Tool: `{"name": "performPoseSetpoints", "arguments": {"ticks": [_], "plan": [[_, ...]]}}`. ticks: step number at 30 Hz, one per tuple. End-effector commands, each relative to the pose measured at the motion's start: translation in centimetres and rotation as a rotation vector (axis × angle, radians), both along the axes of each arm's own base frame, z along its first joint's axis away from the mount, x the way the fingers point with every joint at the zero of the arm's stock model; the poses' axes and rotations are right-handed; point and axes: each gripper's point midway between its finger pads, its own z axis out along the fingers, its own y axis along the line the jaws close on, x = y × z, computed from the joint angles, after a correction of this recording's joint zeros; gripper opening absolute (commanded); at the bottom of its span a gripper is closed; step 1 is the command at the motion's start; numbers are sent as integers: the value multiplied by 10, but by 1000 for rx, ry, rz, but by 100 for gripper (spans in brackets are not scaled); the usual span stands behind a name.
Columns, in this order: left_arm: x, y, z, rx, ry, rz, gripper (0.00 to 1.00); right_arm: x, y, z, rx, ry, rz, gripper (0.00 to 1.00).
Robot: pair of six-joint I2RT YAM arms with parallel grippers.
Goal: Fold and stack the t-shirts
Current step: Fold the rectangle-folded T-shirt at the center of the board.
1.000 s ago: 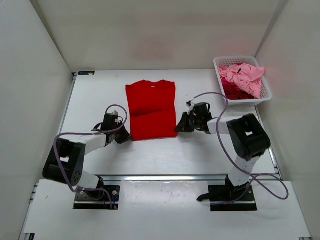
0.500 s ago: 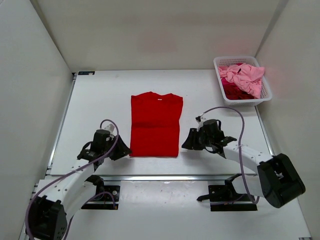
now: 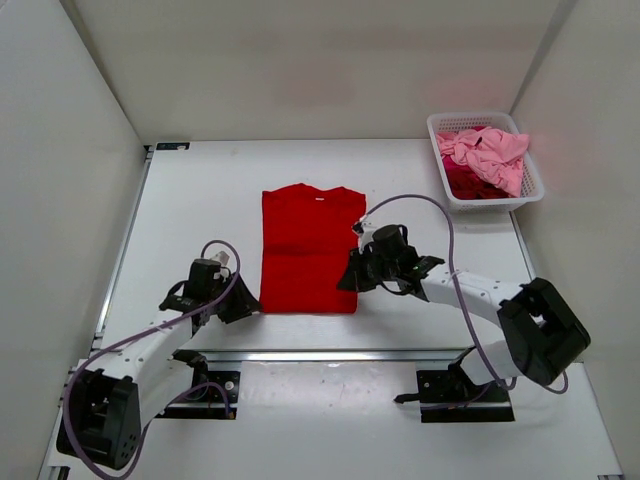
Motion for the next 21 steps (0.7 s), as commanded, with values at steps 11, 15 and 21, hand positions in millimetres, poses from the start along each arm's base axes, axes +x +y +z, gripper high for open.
{"name": "performPoseSetpoints", "arguments": {"ticks": [11, 15, 21], "plan": [[16, -1, 1, 11, -41, -19, 44, 82, 93, -13, 105, 7, 50, 0], [16, 2, 3, 20, -47, -24, 45, 100, 94, -27, 74, 0, 20, 0], [15, 5, -2, 42, -35, -25, 47, 132, 76, -18, 96, -25, -70, 0]]}}
